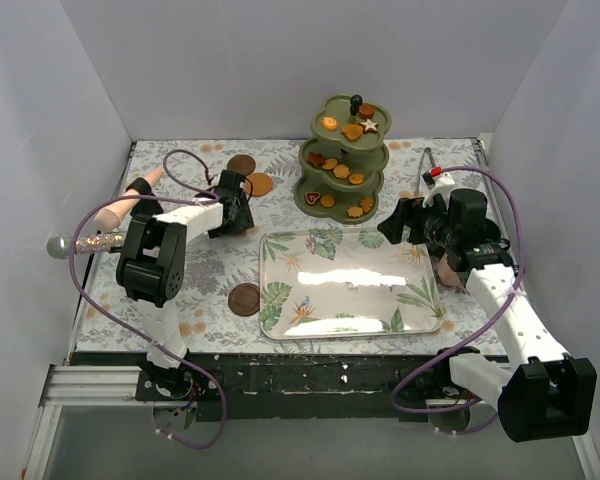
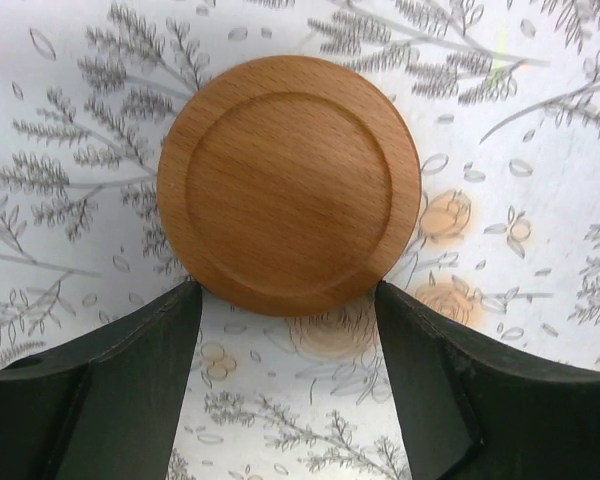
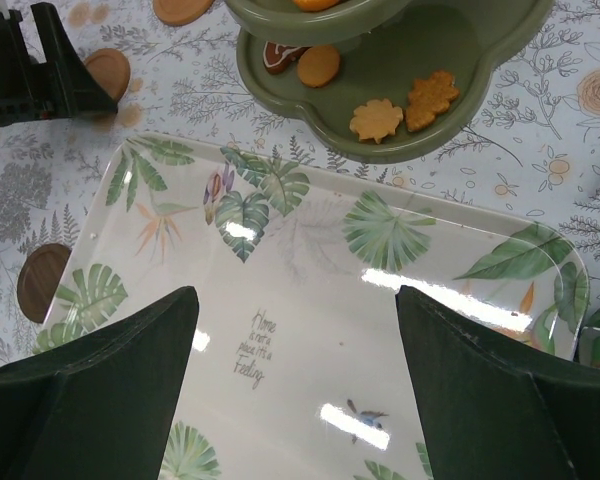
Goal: Serve the afternoon tea
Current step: Move the coaster to the center of the board.
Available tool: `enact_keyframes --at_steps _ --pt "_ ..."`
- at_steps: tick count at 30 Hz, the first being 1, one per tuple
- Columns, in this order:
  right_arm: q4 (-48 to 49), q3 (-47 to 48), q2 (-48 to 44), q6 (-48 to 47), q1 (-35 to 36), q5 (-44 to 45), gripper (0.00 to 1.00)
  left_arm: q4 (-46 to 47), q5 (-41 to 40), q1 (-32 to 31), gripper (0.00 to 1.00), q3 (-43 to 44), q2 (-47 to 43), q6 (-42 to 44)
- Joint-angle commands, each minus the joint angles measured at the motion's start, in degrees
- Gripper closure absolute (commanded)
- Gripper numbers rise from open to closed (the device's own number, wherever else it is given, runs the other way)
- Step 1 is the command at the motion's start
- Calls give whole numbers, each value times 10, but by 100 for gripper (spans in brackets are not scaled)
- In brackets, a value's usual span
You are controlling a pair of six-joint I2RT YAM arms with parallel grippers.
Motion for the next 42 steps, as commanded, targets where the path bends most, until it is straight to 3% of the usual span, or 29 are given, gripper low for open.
enact_keyframes --at_steps 1,20,26,30,34,42 --pt "27 5 3 -6 2 1 12 -14 45 19 32 7 70 22" --pt "32 2 11 -9 1 1 12 22 117 54 28 106 136 122" --pt "27 7 12 -9 1 2 12 52 130 54 25 105 83 143" --pt "27 7 13 -9 1 2 12 59 136 54 14 85 21 144" --pt "29 5 14 -8 1 -1 12 63 124 54 10 39 -34 142" --pt "29 4 10 -8 1 -1 12 29 74 64 34 12 -19 139"
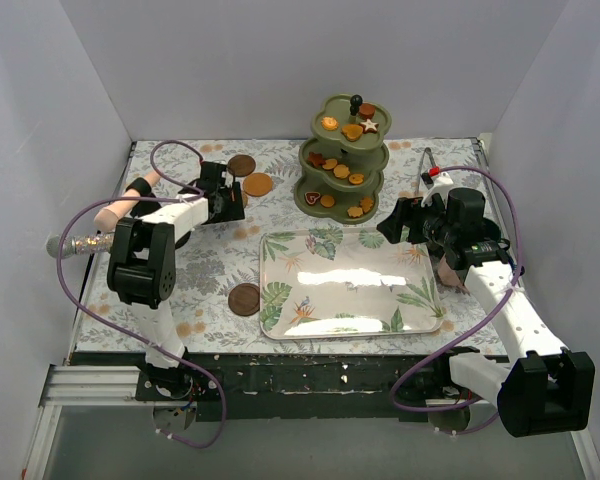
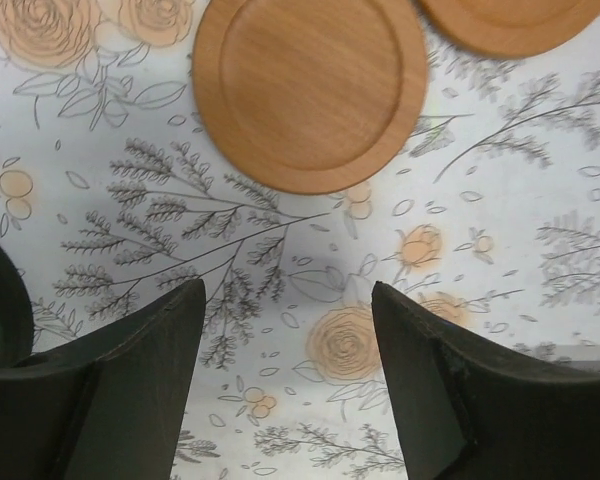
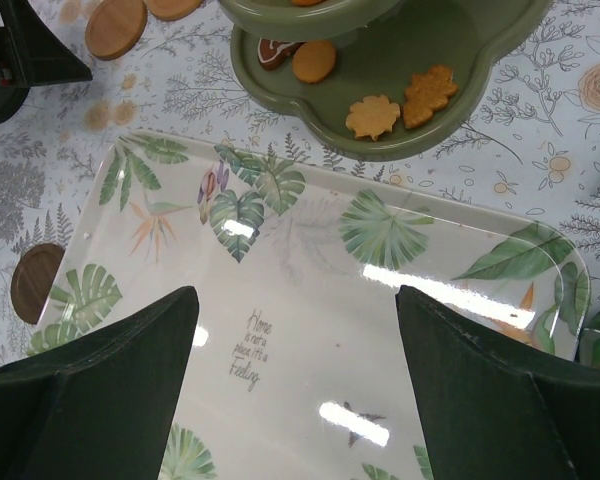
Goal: Serve the afternoon tea
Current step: Move the coaster to the center of the board.
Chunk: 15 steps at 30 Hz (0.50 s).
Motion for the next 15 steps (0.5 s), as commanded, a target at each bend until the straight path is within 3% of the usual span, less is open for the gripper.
enact_keyframes --at_steps 1,10,15 --pt "21 4 -7 -6 1 -2 12 -24 -28 9 36 -8 5 2" --pt "21 2 -10 -8 1 1 12 -21 -30 19 50 24 53 1" --pt "25 1 -7 -10 1 0 12 -13 -17 32 52 44 84 -8"
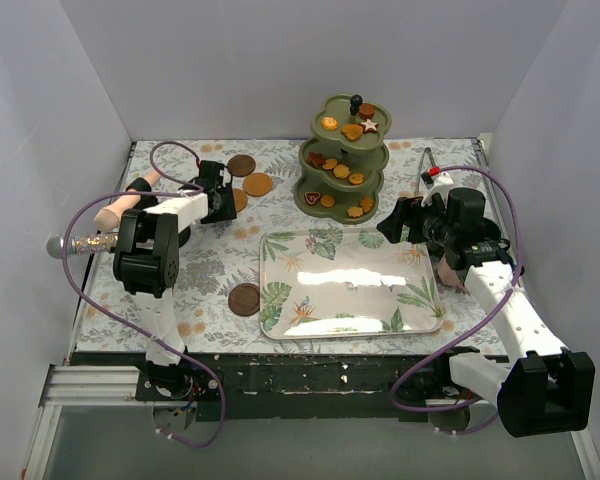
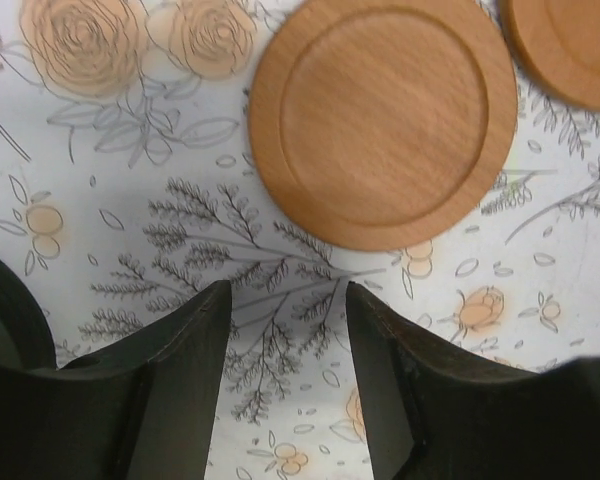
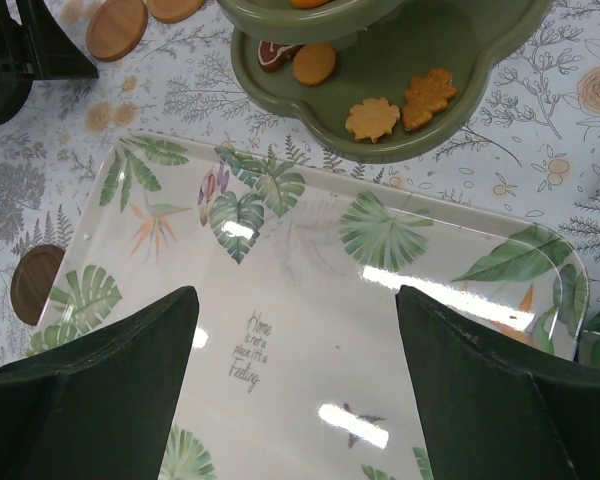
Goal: Serve the afternoon tea
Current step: Move the coaster to the center of the board.
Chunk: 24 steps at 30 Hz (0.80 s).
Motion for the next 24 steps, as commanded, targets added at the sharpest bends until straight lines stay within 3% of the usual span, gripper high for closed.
enact_keyframes --at_steps 1,24 --pt "22 1 -5 -11 1 0 12 0 8 15 52 22 36 -8" --pt "32 0 24 -13 1 -2 12 5 29 27 56 91 121 3"
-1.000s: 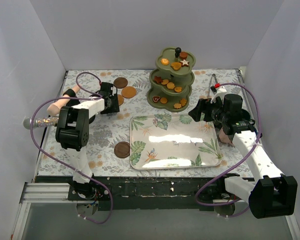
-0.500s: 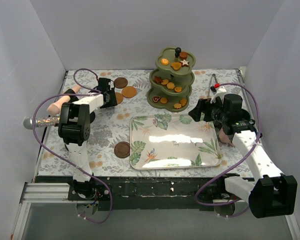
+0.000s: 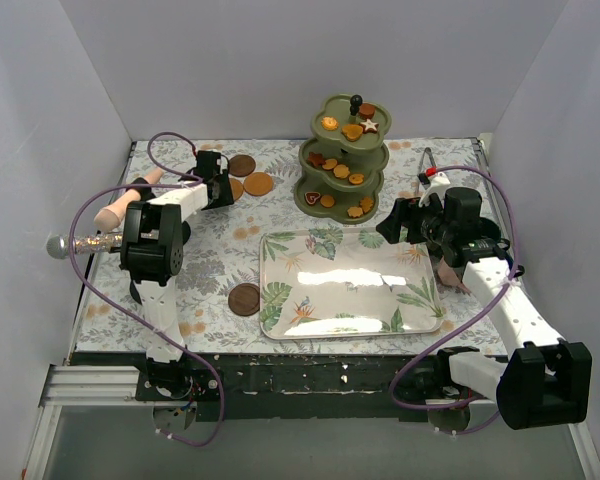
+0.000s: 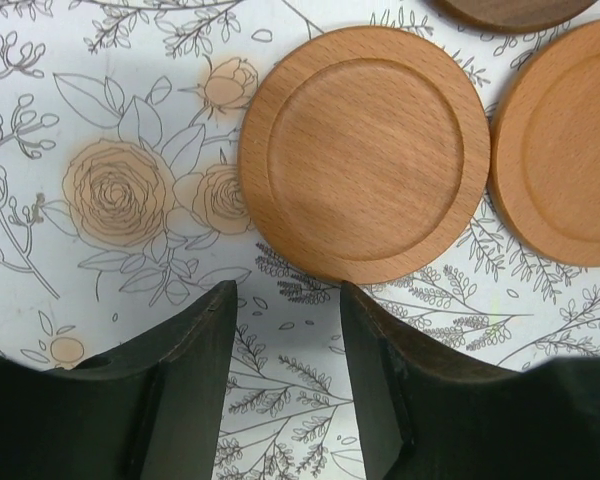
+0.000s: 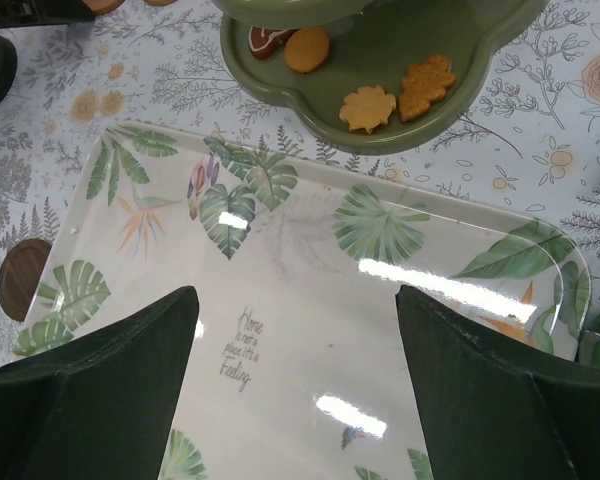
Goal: Serve the afternoon tea
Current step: Move the coaster to the center of the board.
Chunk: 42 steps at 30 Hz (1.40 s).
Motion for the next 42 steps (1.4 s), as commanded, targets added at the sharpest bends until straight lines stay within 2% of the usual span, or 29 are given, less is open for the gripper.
enact_keyframes --at_steps 1,19,25,30,34,42 --pt "27 1 5 -4 2 -1 12 -31 31 5 57 2 47 11" --pt "28 0 12 -3 1 -3 12 -25 53 5 54 11 57 20" --pt "27 -1 10 -4 1 -2 12 -24 53 5 50 -23 30 16" --pt "28 1 11 -2 1 -3 12 -8 31 5 39 -90 -50 -2" --pt "29 2 13 -2 1 -6 12 3 38 3 34 -155 -145 -19" --pt "23 5 8 1 1 -6 12 -56 32 -31 27 -310 -349 -93"
